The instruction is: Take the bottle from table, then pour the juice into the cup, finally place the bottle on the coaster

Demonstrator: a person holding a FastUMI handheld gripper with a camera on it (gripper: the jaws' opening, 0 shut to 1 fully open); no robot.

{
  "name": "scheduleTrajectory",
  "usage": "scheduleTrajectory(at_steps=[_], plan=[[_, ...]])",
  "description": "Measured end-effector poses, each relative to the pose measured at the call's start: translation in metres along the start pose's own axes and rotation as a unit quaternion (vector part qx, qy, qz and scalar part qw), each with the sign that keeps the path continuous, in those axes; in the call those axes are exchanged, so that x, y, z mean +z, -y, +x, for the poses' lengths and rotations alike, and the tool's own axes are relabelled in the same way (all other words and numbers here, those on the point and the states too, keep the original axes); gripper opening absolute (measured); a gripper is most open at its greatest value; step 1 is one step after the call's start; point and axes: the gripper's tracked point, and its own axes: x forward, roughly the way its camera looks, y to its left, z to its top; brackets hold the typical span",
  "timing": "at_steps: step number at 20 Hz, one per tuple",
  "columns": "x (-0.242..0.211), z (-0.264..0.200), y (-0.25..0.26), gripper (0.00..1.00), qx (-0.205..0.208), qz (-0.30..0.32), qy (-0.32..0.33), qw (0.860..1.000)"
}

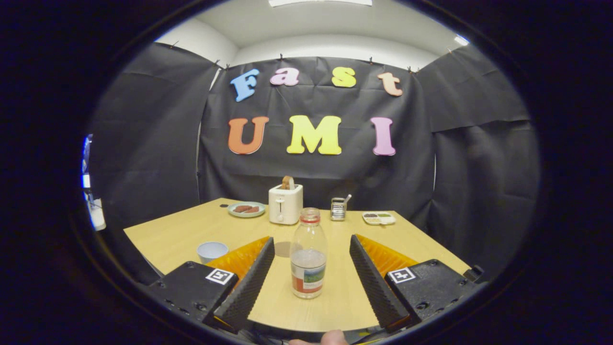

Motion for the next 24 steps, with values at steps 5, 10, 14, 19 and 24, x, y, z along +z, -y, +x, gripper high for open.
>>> scheduleTrajectory(at_steps=[5, 10, 14, 19, 24], plan=[[-0.047, 0.029, -0.006, 1.00, 0.004, 0.003, -0.039, 0.999], [-0.081, 0.056, -0.002, 1.00, -0.008, -0.009, -0.060, 0.998], [-0.095, 0.074, -0.001, 1.00, -0.008, 0.011, -0.072, 0.997], [-0.099, 0.092, -0.001, 1.00, -0.015, 0.049, -0.075, 0.996], [-0.096, 0.100, 0.003, 0.92, -0.023, 0.051, -0.076, 0.996]])
